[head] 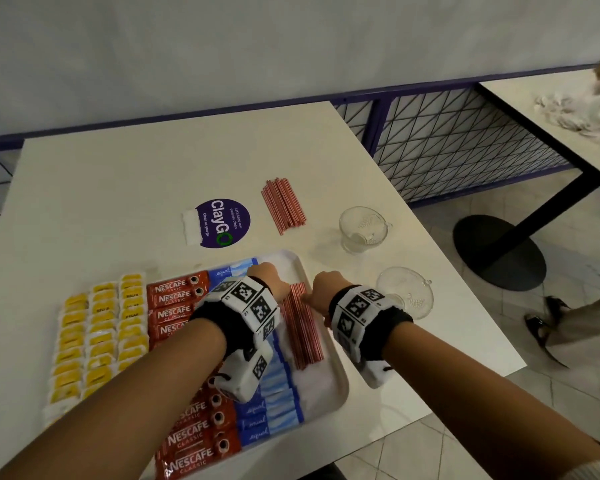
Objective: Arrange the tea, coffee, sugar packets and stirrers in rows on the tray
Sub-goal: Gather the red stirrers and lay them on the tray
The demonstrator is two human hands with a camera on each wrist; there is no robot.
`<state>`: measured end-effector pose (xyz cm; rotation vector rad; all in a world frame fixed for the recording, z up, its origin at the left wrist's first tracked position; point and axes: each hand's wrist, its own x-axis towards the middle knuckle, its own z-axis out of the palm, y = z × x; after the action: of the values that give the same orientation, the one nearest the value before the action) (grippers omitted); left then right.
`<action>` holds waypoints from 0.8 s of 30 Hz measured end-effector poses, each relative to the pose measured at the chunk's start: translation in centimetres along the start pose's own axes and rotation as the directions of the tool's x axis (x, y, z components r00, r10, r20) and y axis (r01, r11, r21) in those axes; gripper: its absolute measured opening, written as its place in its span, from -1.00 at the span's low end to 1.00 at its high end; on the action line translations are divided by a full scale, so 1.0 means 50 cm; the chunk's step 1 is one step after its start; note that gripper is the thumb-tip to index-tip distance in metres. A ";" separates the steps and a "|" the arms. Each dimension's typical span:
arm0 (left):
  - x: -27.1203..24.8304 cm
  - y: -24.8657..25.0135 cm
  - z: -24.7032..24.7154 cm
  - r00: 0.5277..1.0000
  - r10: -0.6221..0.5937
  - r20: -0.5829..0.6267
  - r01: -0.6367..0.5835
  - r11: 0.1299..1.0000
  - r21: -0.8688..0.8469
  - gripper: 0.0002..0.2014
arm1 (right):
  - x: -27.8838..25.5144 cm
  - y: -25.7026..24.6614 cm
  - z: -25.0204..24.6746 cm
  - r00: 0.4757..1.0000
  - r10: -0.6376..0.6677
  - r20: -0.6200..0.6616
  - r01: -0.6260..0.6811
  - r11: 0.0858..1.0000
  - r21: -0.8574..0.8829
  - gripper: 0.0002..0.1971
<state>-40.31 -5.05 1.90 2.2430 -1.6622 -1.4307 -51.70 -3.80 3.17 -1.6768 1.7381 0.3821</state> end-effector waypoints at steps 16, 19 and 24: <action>0.027 -0.051 -0.247 0.991 0.125 -0.055 -0.137 0.905 -0.404 -0.70 | 0.276 -0.164 -0.163 0.986 -0.132 -0.104 0.098 0.954 -0.282 -0.21; 0.045 -0.092 -0.279 0.994 0.089 -0.071 -0.111 0.890 -0.443 -0.73 | 0.345 -0.167 -0.152 0.998 -0.016 -0.055 -0.008 0.913 -0.407 -0.01; 0.079 -0.147 -0.309 0.995 -0.003 -0.098 -0.044 0.880 -0.473 -0.74 | 0.308 -0.189 -0.178 0.990 -0.112 -0.083 0.070 0.913 -0.402 -0.31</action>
<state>-24.55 -12.24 4.76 1.9712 -1.1389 -1.4953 -43.98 -22.39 1.98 -2.0907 1.7306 0.6517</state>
